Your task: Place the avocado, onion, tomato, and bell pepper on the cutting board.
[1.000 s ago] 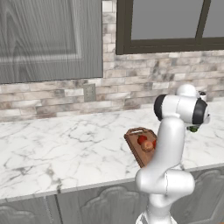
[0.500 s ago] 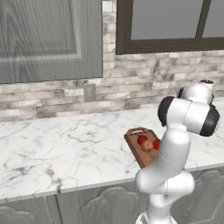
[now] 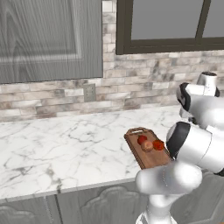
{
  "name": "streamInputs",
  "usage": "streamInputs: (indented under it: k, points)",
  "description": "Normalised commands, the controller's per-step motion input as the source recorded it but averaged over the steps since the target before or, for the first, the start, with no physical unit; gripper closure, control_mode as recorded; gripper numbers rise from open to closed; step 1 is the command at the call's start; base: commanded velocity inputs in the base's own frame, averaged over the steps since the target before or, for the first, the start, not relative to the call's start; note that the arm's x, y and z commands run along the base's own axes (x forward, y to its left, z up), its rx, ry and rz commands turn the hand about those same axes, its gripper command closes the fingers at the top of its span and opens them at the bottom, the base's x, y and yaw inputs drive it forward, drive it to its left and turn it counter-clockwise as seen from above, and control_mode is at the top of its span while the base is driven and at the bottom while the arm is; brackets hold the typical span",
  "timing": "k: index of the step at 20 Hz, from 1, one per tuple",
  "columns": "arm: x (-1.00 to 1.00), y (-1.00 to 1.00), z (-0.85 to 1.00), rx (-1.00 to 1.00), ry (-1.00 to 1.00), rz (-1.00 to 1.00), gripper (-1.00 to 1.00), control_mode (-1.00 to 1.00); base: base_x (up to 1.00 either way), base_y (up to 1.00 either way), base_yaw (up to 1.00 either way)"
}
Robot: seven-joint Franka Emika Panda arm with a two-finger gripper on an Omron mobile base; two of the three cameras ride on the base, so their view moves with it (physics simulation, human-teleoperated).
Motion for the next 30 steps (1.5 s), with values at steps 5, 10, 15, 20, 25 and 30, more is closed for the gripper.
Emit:
streamInputs:
  k: [5, 10, 15, 20, 25, 30]
  points:
    - [-0.72, 0.69, 0.24, 0.00, -0.09, 0.00, 1.00, -1.00, 0.00, 0.00, 0.00]
    - [-0.72, 0.77, 0.19, 0.00, -0.09, 0.00, 1.00, -1.00, 0.00, 0.00, 0.00]
    - [-0.59, 0.81, 0.13, 0.00, -0.05, 0.00, 1.00, -1.00, 0.00, 0.00, 0.00]
    - [-0.50, 0.83, 0.09, 0.00, -0.04, 0.00, 1.00, -1.00, 0.00, 0.00, 0.00]
    - [-0.23, 0.68, 0.05, 0.00, -0.09, 0.00, 1.00, -1.00, 0.00, 0.00, 0.00]
    - [0.00, 0.39, 0.00, 0.00, -0.02, 0.00, 1.00, -1.00, 0.00, 0.00, 0.00]
